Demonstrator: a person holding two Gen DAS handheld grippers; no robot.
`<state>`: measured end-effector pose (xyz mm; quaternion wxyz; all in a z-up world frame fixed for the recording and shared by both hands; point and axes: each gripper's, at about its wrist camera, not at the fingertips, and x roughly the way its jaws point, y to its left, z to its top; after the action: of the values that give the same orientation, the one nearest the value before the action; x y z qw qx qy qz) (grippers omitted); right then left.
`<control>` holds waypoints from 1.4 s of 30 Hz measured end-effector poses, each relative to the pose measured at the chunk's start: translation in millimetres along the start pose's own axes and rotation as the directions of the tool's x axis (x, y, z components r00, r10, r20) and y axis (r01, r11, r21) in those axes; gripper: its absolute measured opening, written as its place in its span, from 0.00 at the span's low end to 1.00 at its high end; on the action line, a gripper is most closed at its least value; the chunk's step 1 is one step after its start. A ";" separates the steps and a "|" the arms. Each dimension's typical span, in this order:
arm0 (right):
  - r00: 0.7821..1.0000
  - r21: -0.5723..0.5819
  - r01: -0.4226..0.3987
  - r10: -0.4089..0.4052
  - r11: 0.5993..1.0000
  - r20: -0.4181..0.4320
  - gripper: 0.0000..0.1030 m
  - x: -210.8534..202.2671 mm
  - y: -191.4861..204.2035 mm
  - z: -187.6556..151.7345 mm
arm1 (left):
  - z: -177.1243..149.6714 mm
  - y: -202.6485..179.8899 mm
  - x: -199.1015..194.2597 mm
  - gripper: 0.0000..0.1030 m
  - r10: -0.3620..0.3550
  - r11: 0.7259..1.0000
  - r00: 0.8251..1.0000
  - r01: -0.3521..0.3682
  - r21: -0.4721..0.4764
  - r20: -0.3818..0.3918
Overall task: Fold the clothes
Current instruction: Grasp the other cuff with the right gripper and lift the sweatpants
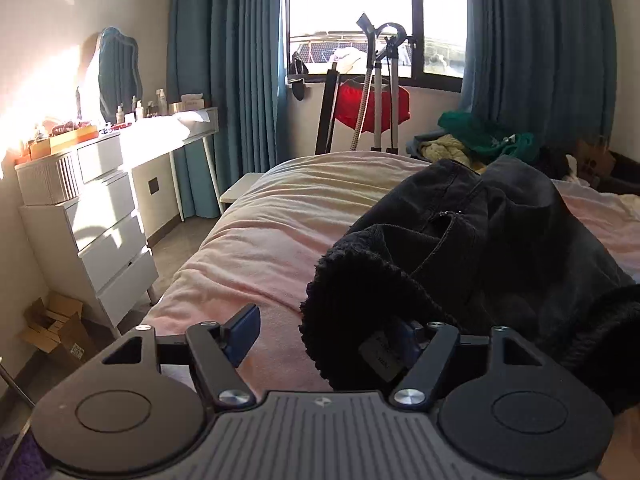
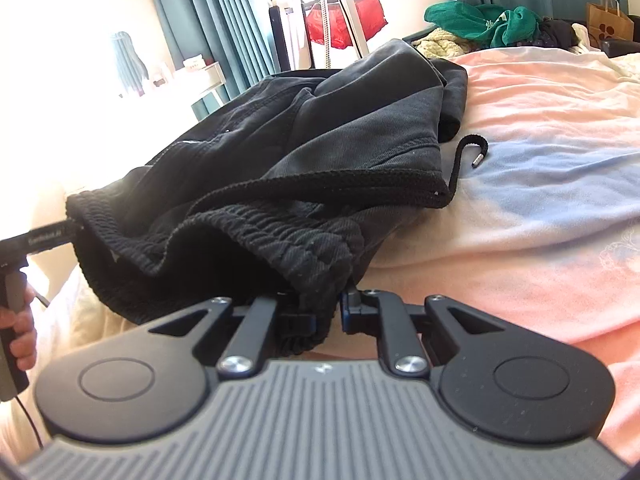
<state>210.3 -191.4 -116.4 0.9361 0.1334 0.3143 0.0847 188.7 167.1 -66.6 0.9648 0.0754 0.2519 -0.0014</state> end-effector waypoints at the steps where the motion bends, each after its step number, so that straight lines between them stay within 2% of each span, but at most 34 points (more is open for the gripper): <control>1: 1.000 -0.001 -0.001 0.001 1.000 0.001 0.13 -2.0 0.8 -0.4 | -2.8 -5.6 0.8 0.80 0.007 0.999 1.000 -0.007 0.044 0.004; 2: 1.000 -0.004 -0.002 0.002 1.000 0.001 0.13 -2.8 1.0 -0.2 | -5.6 -11.1 1.7 0.80 0.014 0.996 1.000 -0.015 0.087 0.008; 3: 1.000 -0.008 -0.003 0.003 1.000 0.000 0.13 -4.7 2.5 -1.4 | -5.2 -13.9 5.3 0.79 0.024 0.996 1.000 -0.025 0.089 0.007; 5: 1.000 -0.016 -0.004 0.004 1.000 -0.005 0.13 -5.4 3.9 -2.3 | -1.6 -15.6 15.5 0.77 0.042 0.998 0.999 -0.043 0.049 0.010; 7: 1.000 -0.024 0.001 -0.001 1.000 -0.015 0.13 -2.6 2.1 -2.4 | 2.6 -14.2 27.5 0.66 0.057 0.998 0.998 -0.057 -0.016 0.024; 8: 1.000 -0.021 0.003 -0.004 1.000 -0.023 0.13 -0.3 1.0 -3.2 | 4.8 -12.5 33.9 0.53 0.066 0.996 0.998 -0.065 -0.058 0.022; 9: 1.000 -0.018 0.006 -0.006 1.000 -0.030 0.13 2.0 -0.1 -4.0 | 7.1 -8.3 40.1 0.28 0.063 0.991 0.998 -0.062 -0.122 0.009; 10: 0.999 -0.015 0.008 -0.008 1.000 -0.038 0.13 4.2 -1.2 -4.9 | 9.3 -3.4 46.2 0.15 0.056 0.980 0.998 -0.056 -0.191 -0.005; 11: 0.999 -0.008 0.007 -0.008 1.000 -0.044 0.13 6.0 -2.3 -6.8 | 12.9 2.0 49.4 0.10 0.039 0.966 0.999 -0.040 -0.256 -0.009; 13: 0.999 0.015 -0.003 0.004 1.000 -0.043 0.13 6.4 -3.0 -13.4 | 23.7 12.3 50.7 0.09 0.014 0.936 1.000 -0.011 -0.351 0.006; 17: 0.998 0.101 -0.055 0.058 0.993 -0.025 0.13 -0.3 -4.0 -17.1 | 68.6 34.2 39.5 0.08 -0.005 0.904 0.997 0.039 -0.427 0.081; 19: 0.993 0.151 -0.122 0.121 0.981 0.017 0.13 -4.3 0.1 -17.3 | 104.7 45.5 35.3 0.08 -0.018 0.904 0.995 0.059 -0.423 0.101; 22: 0.976 0.153 -0.213 0.204 0.965 0.069 0.14 -10.4 30.3 -10.1 | 156.4 64.2 28.2 0.08 -0.006 0.910 0.990 0.064 -0.409 0.140; 25: 0.956 0.161 -0.289 0.277 0.944 0.092 0.14 -3.3 76.7 3.5 | 203.4 95.9 29.5 0.08 0.044 0.921 0.983 0.029 -0.389 0.177; 26: 0.948 0.167 -0.316 0.303 0.934 0.097 0.14 3.0 92.9 7.7 | 209.4 107.5 39.0 0.08 0.065 0.919 0.984 0.005 -0.394 0.163; 29: 0.916 0.166 -0.401 0.388 0.901 0.104 0.14 32.5 149.5 15.7 | 218.9 141.3 73.5 0.08 0.124 0.906 0.987 -0.072 -0.418 0.099; 31: 0.903 0.154 -0.429 0.421 0.890 0.083 0.14 58.6 182.1 12.1 | 225.3 163.7 96.4 0.08 0.162 0.894 0.985 -0.123 -0.431 0.055; 34: 0.898 0.105 -0.440 0.439 0.892 0.034 0.14 101.0 221.5 -0.9 | 208.3 194.0 142.8 0.08 0.175 0.848 0.984 -0.157 -0.506 -0.012; 37: 0.903 0.102 -0.426 0.429 0.899 -0.015 0.14 137.6 230.1 -14.6 | 177.2 204.8 187.8 0.08 0.188 0.865 0.979 -0.201 -0.459 -0.074; 40: 0.897 0.138 -0.429 0.438 0.893 -0.050 0.15 162.5 221.5 -20.5 | 144.2 207.3 220.8 0.09 0.175 0.883 0.978 -0.208 -0.420 -0.118; 42: 0.885 0.149 -0.451 0.463 0.880 -0.052 0.18 168.5 217.9 -20.4 | 126.7 212.9 231.7 0.11 0.169 0.875 0.976 -0.212 -0.435 -0.136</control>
<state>314.4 60.5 -161.3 0.8643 0.2617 0.3190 0.2877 461.2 367.2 -39.2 0.9387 -0.1240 0.2820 0.1550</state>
